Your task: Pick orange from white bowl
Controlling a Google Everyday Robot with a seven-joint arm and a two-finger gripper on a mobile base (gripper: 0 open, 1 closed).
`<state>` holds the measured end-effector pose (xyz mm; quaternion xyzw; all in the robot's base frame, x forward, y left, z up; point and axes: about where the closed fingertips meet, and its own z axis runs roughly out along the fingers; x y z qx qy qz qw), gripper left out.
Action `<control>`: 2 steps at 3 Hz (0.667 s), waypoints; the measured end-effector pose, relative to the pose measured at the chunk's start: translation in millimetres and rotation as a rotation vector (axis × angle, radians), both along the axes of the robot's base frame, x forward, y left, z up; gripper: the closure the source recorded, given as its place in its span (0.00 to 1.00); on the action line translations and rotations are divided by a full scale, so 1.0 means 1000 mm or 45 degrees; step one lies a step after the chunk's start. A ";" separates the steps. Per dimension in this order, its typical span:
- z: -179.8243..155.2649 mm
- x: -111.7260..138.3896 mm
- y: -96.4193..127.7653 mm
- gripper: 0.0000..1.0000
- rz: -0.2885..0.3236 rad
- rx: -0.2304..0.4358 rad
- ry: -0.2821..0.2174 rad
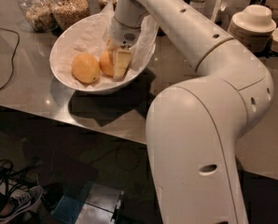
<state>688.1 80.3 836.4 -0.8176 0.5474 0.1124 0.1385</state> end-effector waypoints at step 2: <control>0.031 -0.003 -0.001 0.92 -0.037 0.216 -0.035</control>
Offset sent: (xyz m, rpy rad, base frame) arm -0.0195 -0.0168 0.1005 0.4609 -0.0692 -0.0719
